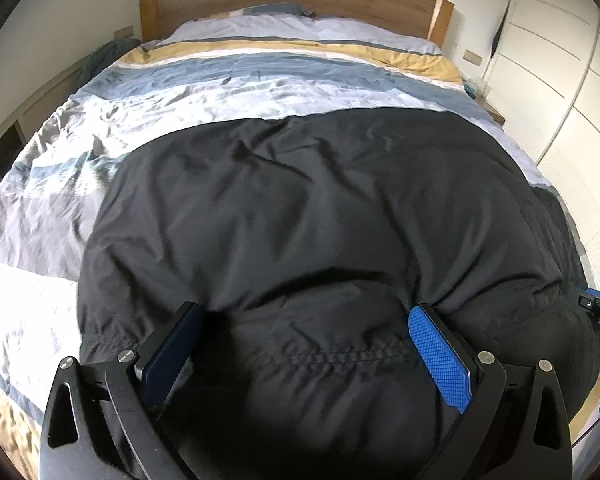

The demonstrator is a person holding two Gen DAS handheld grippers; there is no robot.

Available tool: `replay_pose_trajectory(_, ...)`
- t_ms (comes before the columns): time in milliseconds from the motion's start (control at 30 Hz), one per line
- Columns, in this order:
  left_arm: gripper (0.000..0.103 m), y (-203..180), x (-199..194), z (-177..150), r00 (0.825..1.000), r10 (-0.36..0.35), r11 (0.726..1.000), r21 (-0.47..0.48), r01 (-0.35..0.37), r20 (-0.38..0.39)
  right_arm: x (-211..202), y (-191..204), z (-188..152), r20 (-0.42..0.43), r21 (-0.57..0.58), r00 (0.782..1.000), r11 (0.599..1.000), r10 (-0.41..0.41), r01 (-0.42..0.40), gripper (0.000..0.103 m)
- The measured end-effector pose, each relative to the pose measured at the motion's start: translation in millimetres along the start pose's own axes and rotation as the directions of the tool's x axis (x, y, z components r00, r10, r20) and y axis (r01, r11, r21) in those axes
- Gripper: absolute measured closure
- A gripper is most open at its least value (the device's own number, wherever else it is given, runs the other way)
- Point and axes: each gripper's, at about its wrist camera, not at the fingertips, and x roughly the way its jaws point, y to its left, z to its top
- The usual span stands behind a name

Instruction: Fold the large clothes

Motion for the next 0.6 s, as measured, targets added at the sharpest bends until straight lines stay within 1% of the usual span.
replay_pose_trajectory(33, 0.002, 3, -6, -1, 1.000, -0.011, 1.000, -0.011, 0.012, 0.006, -5, 4, -2, 0.007, -0.004, 1.000, 1.000, 0.012, -0.012, 0.010)
replay_pose_trajectory(133, 0.002, 11, -22, -9, 0.998, -0.050, 0.997, -0.050, 0.052, 0.037, -25, 26, -11, 0.032, -0.051, 0.996, 0.995, 0.085, -0.083, 0.009)
replay_pose_trajectory(200, 0.002, 20, -28, -19, 0.997, -0.067, 0.995, -0.076, 0.069, 0.032, -34, 42, -20, 0.035, -0.090, 0.992, 0.989, 0.120, -0.116, 0.010)
replay_pose_trajectory(300, 0.002, 30, -28, -35, 0.998, -0.060, 0.993, -0.098, 0.060, 0.004, -38, 61, -36, 0.022, -0.125, 0.986, 0.978, 0.168, -0.164, 0.009)
replay_pose_trajectory(433, 0.002, 31, -29, -51, 1.000, -0.030, 0.997, -0.071, 0.029, -0.007, -34, 71, -49, 0.003, -0.136, 0.983, 0.974, 0.181, -0.179, 0.009)
replay_pose_trajectory(600, 0.001, 25, -30, -58, 1.000, 0.001, 0.998, -0.066, -0.002, -0.019, -33, 63, -56, -0.008, -0.134, 0.985, 0.976, 0.171, -0.171, 0.009)
